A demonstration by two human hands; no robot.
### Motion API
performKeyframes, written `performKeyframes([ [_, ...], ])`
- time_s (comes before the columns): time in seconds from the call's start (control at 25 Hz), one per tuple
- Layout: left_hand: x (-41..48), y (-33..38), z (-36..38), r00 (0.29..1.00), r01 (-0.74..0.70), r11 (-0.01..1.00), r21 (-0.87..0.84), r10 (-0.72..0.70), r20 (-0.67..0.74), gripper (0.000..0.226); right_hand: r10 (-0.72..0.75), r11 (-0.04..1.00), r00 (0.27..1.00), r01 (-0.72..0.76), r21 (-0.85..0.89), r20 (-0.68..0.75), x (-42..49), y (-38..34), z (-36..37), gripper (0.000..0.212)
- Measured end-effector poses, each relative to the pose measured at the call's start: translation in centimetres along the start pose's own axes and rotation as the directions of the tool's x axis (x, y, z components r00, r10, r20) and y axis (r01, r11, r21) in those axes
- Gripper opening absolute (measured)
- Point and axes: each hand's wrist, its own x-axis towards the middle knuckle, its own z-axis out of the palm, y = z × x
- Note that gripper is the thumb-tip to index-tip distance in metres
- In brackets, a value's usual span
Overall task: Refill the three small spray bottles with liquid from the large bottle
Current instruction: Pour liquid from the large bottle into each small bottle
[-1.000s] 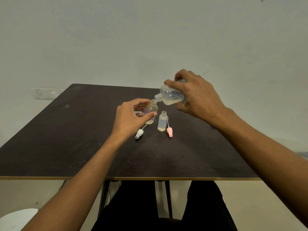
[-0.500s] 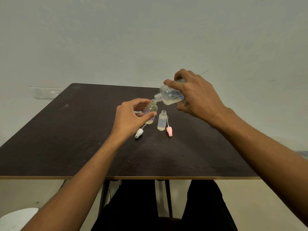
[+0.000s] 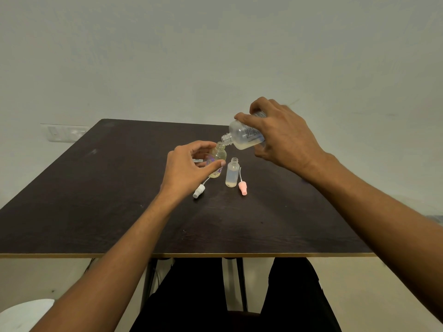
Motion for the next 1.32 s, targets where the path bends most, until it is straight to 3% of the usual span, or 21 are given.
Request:
performKeyframes([
  [1.32,-0.31,-0.01,0.19,1.000,0.019,1.000,-0.002,-0.019,-0.011,0.048,-0.048,0.998,0.999,0.047,-0.032,-0.020,0.48,-0.17,-0.13,0.075],
])
